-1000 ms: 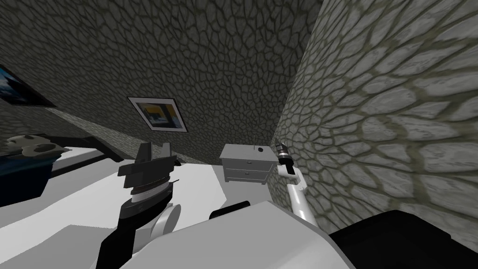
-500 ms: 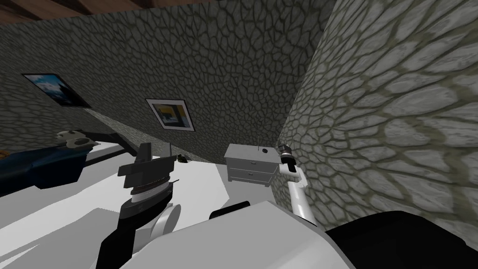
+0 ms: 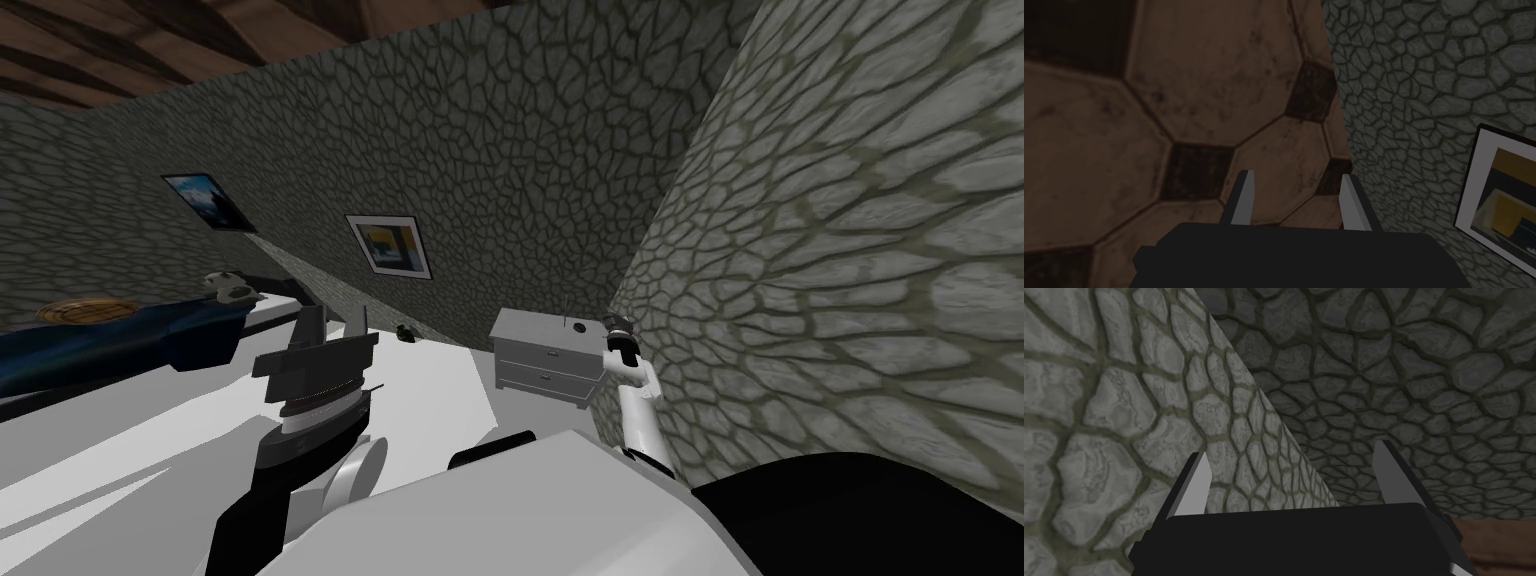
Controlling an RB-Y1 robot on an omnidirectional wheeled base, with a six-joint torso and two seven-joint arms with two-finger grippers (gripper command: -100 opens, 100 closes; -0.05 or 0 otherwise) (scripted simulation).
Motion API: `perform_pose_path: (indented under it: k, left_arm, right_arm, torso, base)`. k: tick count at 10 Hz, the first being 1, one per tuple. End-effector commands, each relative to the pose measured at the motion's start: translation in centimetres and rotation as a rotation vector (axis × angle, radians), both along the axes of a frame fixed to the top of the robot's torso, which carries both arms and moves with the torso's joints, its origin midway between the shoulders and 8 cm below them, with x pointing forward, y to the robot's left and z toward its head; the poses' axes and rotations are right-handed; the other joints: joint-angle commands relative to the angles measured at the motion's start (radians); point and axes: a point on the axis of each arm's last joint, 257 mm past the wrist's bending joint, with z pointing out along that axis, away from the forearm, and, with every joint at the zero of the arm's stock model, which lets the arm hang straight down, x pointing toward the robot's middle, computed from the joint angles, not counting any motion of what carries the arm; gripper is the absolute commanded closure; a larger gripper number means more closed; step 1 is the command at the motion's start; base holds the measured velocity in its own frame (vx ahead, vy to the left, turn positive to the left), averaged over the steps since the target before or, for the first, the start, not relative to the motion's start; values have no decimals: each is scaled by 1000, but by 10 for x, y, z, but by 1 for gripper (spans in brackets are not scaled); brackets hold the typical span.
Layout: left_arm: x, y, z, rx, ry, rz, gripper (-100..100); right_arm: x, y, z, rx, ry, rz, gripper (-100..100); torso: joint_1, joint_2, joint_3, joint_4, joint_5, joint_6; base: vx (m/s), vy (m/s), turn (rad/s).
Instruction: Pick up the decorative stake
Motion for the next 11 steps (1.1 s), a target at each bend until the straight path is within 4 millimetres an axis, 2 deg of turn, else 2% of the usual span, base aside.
perform_pose_path:
  k: [1,2,3,4,5,6,7,8,9,10,11]
  left_arm:
    - [0,0,0,0,0,0,0]
    - [0,0,0,0,0,0,0]
    - [0,0,0,0,0,0,0]
    - [0,0,0,0,0,0,0]
    - [0,0,0,0,0,0,0]
    - [0,0,0,0,0,0,0]
    - [0,0,0,0,0,0,0]
    - [0,0,0,0,0,0,0]
    - [0,0,0,0,0,0,0]
    - [0,0,0,0,0,0,0]
    - [0,0,0,0,0,0,0]
  right_arm:
    - [-2,-10,-10,-11,45,-32,-100]
    - [-8,-28,-22,5,86,-77,-100]
    - [-8,-28,-25,-9,105,-82,-100]
    - [-15,-45,-39,10,149,-124,-100]
    - [-15,-45,-41,-4,167,-128,-100]
    - [-23,-60,-57,17,216,-166,-100]
    - [-23,-60,-57,3,229,-168,-100]
    - [-31,-73,-74,26,279,-202,-100]
    - [-31,-73,-74,13,292,-204,-100]
    - [-39,-84,-92,34,345,-234,-100]
    - [-39,-84,-92,25,354,-235,-100]
  torso:
    - [0,0,0,0,0,0]
    - [-1,0,0,0,0,1]
    - [-1,-1,-1,0,0,0]
    - [-1,-1,0,0,0,1]
    - [-1,-1,0,0,0,0]
    - [-1,0,0,0,0,1]
    - [-1,-1,-1,0,0,0]
    - [-2,-1,-1,0,0,1]
    - [-3,-2,-1,0,-1,0]
    - [-3,-1,-1,0,-1,1]
    - [-4,-2,-1,0,-1,1]
  base:
    - [35,12,97]
    - [51,15,176]
    - [42,10,98]
    - [38,16,188]
    - [40,6,97]
    - [61,4,203]
    - [56,-8,99]
    - [63,-17,188]
    - [57,-24,101]
    - [66,-31,156]
    - [56,-24,109]
